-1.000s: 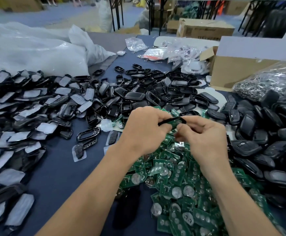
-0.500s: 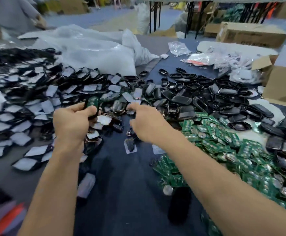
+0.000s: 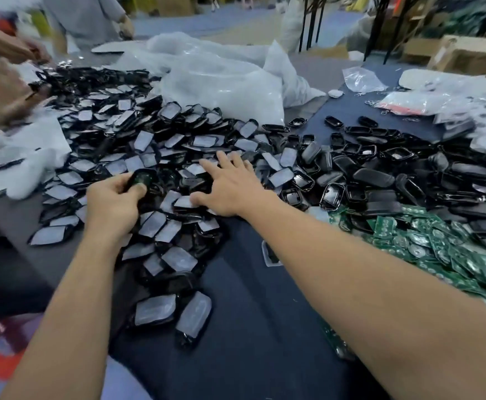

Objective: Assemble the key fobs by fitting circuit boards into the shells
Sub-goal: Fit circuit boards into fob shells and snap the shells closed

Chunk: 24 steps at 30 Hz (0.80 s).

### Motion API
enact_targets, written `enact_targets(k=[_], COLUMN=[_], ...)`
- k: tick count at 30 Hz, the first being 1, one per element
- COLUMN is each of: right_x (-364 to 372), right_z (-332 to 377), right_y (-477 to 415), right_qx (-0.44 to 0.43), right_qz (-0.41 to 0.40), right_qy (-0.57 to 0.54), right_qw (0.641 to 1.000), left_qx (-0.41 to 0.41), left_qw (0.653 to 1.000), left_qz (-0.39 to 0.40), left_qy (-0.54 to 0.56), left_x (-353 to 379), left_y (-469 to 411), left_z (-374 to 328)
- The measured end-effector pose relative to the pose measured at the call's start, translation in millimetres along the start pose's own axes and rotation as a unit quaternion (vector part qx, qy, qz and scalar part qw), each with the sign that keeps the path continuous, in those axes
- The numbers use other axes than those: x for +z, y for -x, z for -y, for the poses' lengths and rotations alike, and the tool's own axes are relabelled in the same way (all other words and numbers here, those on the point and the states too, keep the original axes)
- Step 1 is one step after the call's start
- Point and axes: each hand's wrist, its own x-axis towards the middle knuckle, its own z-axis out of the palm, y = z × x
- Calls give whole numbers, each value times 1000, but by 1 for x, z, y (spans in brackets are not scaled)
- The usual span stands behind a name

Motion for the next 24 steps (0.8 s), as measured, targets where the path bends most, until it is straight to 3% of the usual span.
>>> enact_targets(k=[8,18,21,24], right_x=[-19,-37,-38,-40], right_z=[-23,-79,-83,-82], right_y=[27,134,155,170], right_qx=[-4,98,106,118], right_qz=[4,15,-45,-150], right_qy=[20,76,15,-18], right_qw=[1000,992,993,981], left_qx=[40,36,14,13], left_qw=[987,949,948,962], left_qz=[156,310,315,263], left_qy=[-12,38,47,68], left_x=[70,141,142,127], left_y=[22,73,74,73], left_z=[-19,-59,-69,-89])
